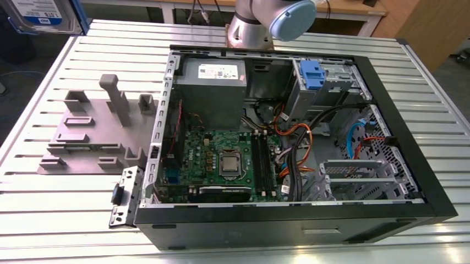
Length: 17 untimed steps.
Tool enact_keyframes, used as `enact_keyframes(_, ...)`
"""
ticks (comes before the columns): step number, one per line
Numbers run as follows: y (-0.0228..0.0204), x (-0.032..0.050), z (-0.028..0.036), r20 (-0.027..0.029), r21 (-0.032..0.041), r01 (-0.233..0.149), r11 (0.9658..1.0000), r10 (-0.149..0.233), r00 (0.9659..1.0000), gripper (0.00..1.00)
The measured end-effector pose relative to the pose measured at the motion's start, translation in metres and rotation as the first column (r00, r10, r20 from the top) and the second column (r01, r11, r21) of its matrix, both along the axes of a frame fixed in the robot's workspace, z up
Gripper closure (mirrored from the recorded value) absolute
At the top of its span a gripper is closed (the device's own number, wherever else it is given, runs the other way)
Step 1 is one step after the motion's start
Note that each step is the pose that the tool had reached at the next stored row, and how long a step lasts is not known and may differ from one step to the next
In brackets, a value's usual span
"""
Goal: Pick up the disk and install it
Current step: 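Pick up the disk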
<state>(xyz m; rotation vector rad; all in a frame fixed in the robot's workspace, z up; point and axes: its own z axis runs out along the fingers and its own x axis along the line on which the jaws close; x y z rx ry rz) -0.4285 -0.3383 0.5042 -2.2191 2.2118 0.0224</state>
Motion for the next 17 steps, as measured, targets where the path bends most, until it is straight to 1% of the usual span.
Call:
enact_keyframes(5,0.0000,0.0065,-0.0001,0.0000,0.0000,0.000,1.0000,0.000,1.0000,0.64)
enact_keyframes(9,-0.0009,0.0071,-0.0001,0.0000,-0.0022,0.000,1.0000,0.000,1.0000,0.64)
enact_keyframes(13,-0.0044,0.0072,-0.0001,0.0000,-0.0051,0.000,1.0000,0.000,1.0000,0.64)
enact_keyframes(17,-0.0086,0.0072,-0.0001,-0.0001,-0.0056,0.000,1.0000,0.000,1.0000,0.64)
